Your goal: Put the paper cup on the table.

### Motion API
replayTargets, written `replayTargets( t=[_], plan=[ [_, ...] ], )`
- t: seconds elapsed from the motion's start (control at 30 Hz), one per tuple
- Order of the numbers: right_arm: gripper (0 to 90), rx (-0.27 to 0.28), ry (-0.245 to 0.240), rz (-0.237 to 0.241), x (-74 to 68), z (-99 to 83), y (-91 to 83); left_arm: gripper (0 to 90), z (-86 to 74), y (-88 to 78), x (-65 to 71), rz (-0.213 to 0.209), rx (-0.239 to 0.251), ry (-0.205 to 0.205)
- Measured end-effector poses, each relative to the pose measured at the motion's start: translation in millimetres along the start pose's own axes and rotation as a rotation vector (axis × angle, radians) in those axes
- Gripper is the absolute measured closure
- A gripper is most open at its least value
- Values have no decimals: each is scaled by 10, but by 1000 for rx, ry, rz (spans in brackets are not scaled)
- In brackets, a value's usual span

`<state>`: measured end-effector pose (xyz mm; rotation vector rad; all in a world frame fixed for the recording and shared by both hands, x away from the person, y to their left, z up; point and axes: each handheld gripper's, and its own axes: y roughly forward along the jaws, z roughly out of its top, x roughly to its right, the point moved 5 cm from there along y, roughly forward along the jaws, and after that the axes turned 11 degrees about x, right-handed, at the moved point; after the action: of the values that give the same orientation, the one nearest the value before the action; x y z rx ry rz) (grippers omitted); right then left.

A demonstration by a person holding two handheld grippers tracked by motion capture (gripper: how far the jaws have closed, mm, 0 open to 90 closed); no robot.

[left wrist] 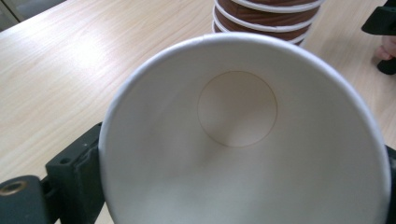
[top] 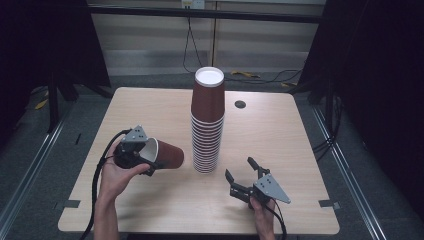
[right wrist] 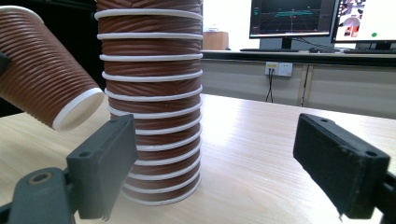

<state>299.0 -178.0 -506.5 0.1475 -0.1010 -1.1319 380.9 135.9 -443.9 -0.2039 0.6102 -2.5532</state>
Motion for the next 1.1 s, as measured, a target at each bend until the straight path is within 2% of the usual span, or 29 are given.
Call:
replayTargets(
  t=[0.07, 0.1, 0.23, 0.33, 0.37, 0.4, 0.43, 0.47, 0.53, 0.63, 0.73, 0.87, 0.93, 0.97, 1.1],
  plan=[
    [132, 1, 1, 0, 0, 0, -1, 58, 29, 26, -23, 10, -31, -2],
    [133, 1, 2, 3, -1, 0, -1, 57, 40, 46, -55, 15, -65, 10],
    [133, 1, 3, 3, -1, 0, -1, 57, 43, 94, -119, 19, -104, 9],
    [133, 1, 2, 3, 0, 0, 0, 58, 33, 131, -170, 25, -169, 13],
    [133, 1, 2, 3, -1, 0, 0, 58, 33, 131, -170, 25, -169, 13],
    [133, 1, 2, 3, -1, 0, 0, 58, 39, 136, -203, 20, -192, 32],
    [133, 1, 1, 3, 0, 0, 0, 58, 42, 163, -211, 21, -186, 16],
    [134, 1, 2, 3, -1, 0, 0, 58, 41, 157, -235, 18, -214, 36],
    [134, 1, 2, 3, -1, 0, 0, 58, 46, 196, -271, 39, -236, 31],
    [134, 1, 2, 4, -1, 0, 0, 58, 63, 216, -317, 40, -288, 46],
    [134, 1, 1, 4, 0, 0, 0, 56, 108, 228, -352, 44, -313, 54],
    [135, 1, 3, 5, -1, 0, 0, 56, 126, 258, -378, 17, -349, 64],
    [135, 0, 4, 9, -2, 0, 0, 56, 121, 283, -396, 25, -375, 59],
    [134, 1, 4, 9, -2, 0, 0, 55, 123, 300, -411, 27, -391, 69],
    [135, 1, 5, 9, -2, 0, 0, 54, 118, 340, -440, 11, -441, 63]
  ],
)
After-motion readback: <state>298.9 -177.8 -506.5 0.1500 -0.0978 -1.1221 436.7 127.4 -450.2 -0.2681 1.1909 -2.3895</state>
